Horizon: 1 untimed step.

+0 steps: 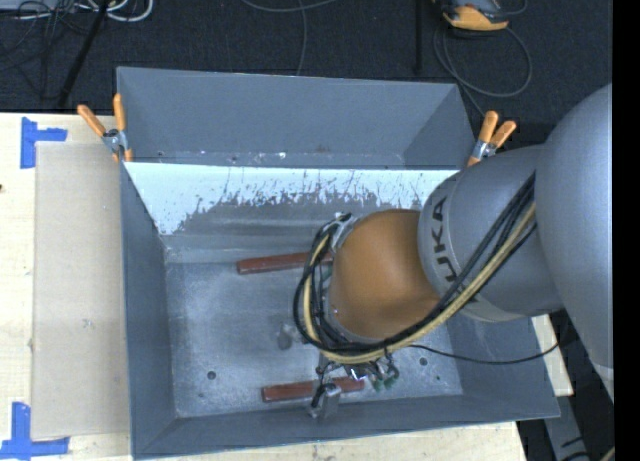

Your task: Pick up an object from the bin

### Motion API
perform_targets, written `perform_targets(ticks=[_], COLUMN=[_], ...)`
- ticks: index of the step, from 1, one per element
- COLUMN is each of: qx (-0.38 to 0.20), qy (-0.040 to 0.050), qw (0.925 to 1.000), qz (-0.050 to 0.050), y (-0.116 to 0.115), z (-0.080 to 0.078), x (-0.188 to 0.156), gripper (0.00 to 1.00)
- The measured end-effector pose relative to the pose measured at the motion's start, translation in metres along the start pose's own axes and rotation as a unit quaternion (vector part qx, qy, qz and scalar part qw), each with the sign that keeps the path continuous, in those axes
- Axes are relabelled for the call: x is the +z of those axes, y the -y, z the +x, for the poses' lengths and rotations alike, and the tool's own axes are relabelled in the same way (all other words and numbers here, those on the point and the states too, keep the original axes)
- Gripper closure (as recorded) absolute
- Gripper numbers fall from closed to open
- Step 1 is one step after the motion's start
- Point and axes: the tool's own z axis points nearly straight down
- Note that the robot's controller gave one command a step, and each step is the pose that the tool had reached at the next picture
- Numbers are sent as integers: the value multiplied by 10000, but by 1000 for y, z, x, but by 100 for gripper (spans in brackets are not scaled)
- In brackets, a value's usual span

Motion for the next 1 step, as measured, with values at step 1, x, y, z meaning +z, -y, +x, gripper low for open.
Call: perform_targets(ticks=[1], qx=[1128], qy=[-30], qw=[9936], qz=[9], y=[26], z=[7], x=[1], gripper=[0])
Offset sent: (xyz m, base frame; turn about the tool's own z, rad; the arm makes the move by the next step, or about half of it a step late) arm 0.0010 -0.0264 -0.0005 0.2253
